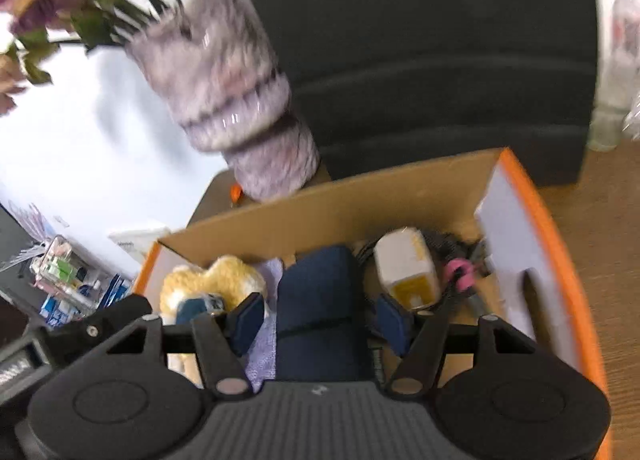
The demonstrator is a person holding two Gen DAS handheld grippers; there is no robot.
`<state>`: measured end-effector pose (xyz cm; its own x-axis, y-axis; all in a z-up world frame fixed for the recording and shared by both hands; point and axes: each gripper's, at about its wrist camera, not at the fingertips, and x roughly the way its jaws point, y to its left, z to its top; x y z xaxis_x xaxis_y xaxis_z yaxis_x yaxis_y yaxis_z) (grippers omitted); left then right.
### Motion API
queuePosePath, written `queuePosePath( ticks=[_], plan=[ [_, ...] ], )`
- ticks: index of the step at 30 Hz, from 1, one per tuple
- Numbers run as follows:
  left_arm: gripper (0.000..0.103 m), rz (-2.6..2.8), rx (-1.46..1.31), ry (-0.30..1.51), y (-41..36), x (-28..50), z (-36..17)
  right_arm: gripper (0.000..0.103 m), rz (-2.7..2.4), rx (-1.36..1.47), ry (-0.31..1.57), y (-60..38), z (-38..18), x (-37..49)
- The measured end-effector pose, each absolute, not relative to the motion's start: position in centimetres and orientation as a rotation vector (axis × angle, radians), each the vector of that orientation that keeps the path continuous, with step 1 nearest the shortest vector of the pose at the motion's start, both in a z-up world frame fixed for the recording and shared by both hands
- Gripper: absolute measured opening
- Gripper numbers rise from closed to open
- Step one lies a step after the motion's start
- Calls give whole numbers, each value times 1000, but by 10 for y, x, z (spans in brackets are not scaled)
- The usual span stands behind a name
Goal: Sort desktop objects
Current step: 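Carry figure and navy pouch into the box and open both tools, then withdraw both tools from the box back over the table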
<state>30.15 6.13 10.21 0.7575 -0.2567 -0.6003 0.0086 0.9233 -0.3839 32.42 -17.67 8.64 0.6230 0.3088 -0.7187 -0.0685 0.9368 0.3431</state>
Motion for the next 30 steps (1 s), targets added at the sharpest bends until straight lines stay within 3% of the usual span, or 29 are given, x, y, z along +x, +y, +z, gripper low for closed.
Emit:
queuePosePath(
  ticks=[2,6,12,20,25,30],
  plan=[
    [102,-143,-321,664,59,294,111,71,187,234,864,-183,98,313],
    [103,-137,-255,629,58,279,125,82,116,132,850,-197,103,289],
    [103,-31,-67,494,47,222,152,84,129,83,817,-223,101,241],
    [103,-101,18,528,19,144,150,90,149,-26,658,-231,108,152],
    [103,-117,23,492,2,80,138,90,173,-32,534,-233,102,92],
    [103,-78,68,485,-16,19,98,90,196,59,580,-234,73,52]
  ],
)
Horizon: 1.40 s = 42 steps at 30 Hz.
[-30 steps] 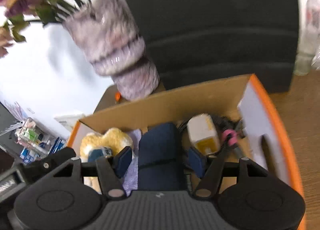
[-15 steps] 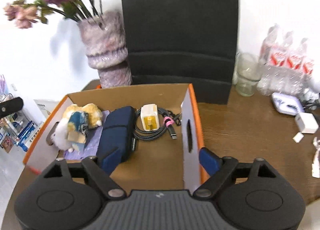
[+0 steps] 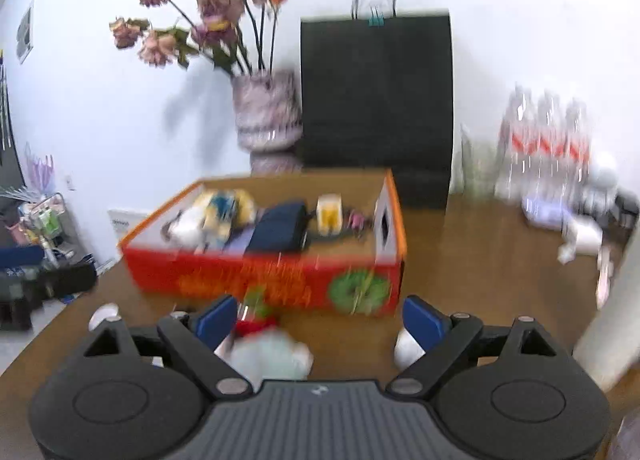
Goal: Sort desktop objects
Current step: 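Withdraw both tools from the box back over the table, then grasp the white cotton-swab container with the left tool while the right tool grasps the clear plastic bag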
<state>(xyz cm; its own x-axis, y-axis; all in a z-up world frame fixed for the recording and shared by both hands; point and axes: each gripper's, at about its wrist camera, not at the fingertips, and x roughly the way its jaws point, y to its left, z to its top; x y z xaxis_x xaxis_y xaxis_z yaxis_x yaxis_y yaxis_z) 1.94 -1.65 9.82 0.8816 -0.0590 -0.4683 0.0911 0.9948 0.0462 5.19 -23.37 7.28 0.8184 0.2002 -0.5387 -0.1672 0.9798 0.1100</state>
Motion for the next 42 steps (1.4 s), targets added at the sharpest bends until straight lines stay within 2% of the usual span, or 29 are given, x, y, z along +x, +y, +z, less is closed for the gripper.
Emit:
queuePosePath(
  ticks=[4,8,13,20,35,39,42],
  plan=[
    [103,-44,68,464,-16,-30,66,89,176,21,574,-231,51,-2],
    [103,-61,-49,563,-6,-57,43,90,203,39,616,-233,34,-43],
    [103,-9,33,530,-6,-68,28,91,221,3,649,-230,17,-67],
    [103,36,-27,597,5,-65,19,92,256,35,697,-234,12,-68],
    [103,8,27,666,-5,-59,14,94,243,114,716,-244,8,-67],
    [103,5,0,669,-4,-55,16,95,300,158,706,-255,16,-57],
    [103,-79,-36,632,-12,-34,35,95,279,86,639,-255,37,-32]
  ],
)
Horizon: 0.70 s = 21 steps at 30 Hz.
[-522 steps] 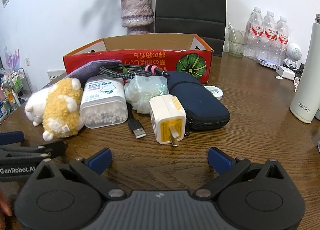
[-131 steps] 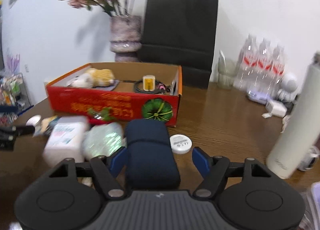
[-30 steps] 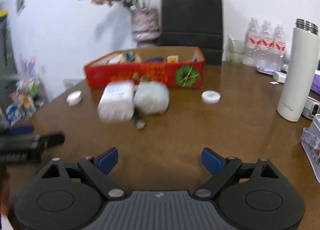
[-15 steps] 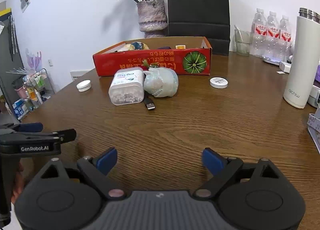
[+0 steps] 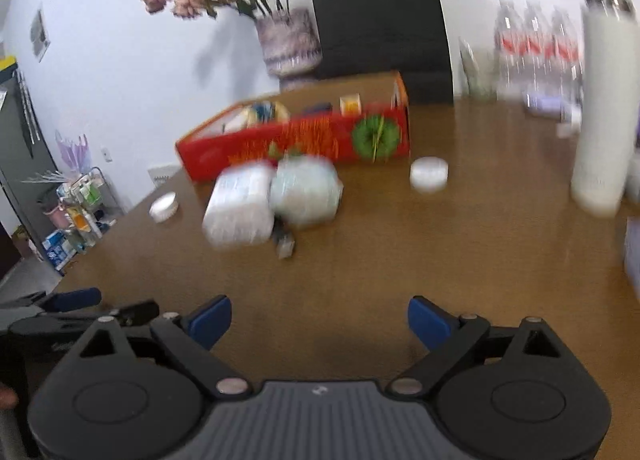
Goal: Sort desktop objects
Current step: 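Grasp the white cotton-swab container with the left tool while the right tool grasps the clear plastic bag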
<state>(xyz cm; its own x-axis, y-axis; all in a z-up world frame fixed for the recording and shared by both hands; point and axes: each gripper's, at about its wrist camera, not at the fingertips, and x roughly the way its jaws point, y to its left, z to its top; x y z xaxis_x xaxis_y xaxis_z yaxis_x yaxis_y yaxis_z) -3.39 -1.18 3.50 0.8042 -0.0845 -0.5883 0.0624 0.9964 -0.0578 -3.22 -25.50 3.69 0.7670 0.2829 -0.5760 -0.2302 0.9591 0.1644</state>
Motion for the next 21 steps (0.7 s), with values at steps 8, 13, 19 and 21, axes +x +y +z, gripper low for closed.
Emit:
queuePosePath(
  ticks=[8,13,19,21],
  plan=[
    [103,-95,41,532,-57,36,56,84,397,155,702,-244,49,93],
    [103,-91,8,571,-67,43,44,37,443,227,762,-246,20,104],
    [97,-9,118,550,-91,55,34,27,440,197,733,-246,17,96],
    [71,-45,66,566,-88,56,35,26,399,199,721,-255,18,93]
  ],
)
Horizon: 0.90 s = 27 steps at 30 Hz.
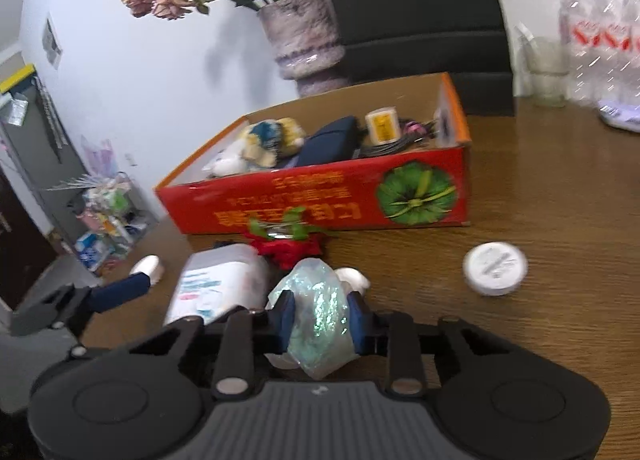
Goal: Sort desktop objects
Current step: 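Grasp the white cotton-swab container with the left tool while the right tool grasps the clear plastic bag, then carry swab container and plastic bag into the box and open both tools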
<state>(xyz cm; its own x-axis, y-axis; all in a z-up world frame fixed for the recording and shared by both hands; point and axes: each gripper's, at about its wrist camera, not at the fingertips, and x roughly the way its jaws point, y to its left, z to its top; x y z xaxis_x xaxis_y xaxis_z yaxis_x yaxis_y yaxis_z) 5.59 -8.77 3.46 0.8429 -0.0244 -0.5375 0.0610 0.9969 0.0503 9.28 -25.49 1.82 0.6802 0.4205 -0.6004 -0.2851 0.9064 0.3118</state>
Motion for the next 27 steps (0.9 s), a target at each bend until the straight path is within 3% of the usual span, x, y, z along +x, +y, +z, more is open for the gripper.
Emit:
queuePosePath(
  ticks=[3,5,7,9,10,11,13,16,21,23,27],
  plan=[
    [59,-33,23,548,-81,40,40,26,391,252,715,-273,20,87],
    [24,-38,34,516,-76,17,44,26,401,281,724,-281,19,84],
    [18,-28,34,524,-68,-7,49,30,402,293,714,-287,21,76],
    [35,-42,-11,530,-57,-25,49,45,367,267,699,-286,24,67],
    [61,-45,-15,543,-54,-27,48,50,357,253,682,-284,25,62],
    [79,-52,-14,538,-52,-27,48,56,351,236,665,-281,25,57],
    [84,-65,26,472,-53,-24,52,61,361,205,647,-274,26,52],
    [103,-83,132,456,-59,1,61,62,345,158,663,-266,20,53],
    [96,-197,158,607,-57,54,48,55,281,91,665,-259,11,57],
    [73,-212,137,670,-56,64,38,55,263,92,657,-261,12,56],
    [69,-211,165,641,-58,41,31,65,244,124,599,-266,16,54]
  ],
)
